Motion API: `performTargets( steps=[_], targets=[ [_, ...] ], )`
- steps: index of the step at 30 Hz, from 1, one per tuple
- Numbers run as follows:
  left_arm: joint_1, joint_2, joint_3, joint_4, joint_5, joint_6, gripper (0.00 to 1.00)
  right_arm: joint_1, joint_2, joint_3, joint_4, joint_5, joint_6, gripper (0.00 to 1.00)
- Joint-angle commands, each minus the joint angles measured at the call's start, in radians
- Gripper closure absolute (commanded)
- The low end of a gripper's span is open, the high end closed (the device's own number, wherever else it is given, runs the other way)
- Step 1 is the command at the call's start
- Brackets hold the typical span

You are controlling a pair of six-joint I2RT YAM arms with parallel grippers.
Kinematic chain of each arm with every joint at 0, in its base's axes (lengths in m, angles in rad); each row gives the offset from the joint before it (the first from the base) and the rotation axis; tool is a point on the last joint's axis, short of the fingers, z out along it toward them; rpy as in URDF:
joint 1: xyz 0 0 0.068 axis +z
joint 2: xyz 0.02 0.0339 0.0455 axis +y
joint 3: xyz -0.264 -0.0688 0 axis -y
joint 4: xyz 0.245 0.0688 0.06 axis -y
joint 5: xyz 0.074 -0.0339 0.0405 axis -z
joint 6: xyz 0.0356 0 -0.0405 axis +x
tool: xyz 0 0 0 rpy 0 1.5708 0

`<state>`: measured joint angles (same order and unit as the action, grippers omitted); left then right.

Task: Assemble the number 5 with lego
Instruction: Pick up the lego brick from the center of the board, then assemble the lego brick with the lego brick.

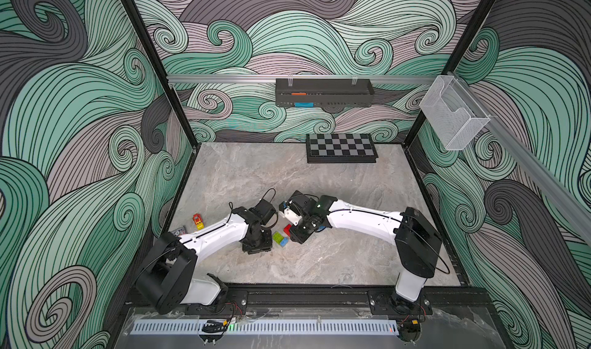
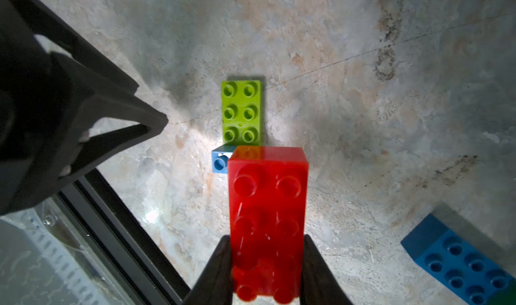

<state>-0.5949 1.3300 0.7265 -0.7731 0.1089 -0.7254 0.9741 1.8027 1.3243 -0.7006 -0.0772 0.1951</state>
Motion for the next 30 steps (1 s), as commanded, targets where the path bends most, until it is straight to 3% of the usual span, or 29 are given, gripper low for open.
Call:
performTargets(
  steps=[1,8,30],
  targets=[
    [0.018,-0.084,-0.016,-0.064,0.004,-0.014,0.59,0.023,0.023,0.049,-0.029,-0.022,0.071,0.74],
    [0.03,-0.178,-0.024,-0.102,0.003,-0.025,0.58,0.069,0.11,0.148,-0.068,0.001,0.119,0.75],
    [0.033,-0.191,-0.015,-0.114,0.006,-0.016,0.57,0.077,0.227,0.245,-0.099,0.093,0.158,0.76]
  ],
)
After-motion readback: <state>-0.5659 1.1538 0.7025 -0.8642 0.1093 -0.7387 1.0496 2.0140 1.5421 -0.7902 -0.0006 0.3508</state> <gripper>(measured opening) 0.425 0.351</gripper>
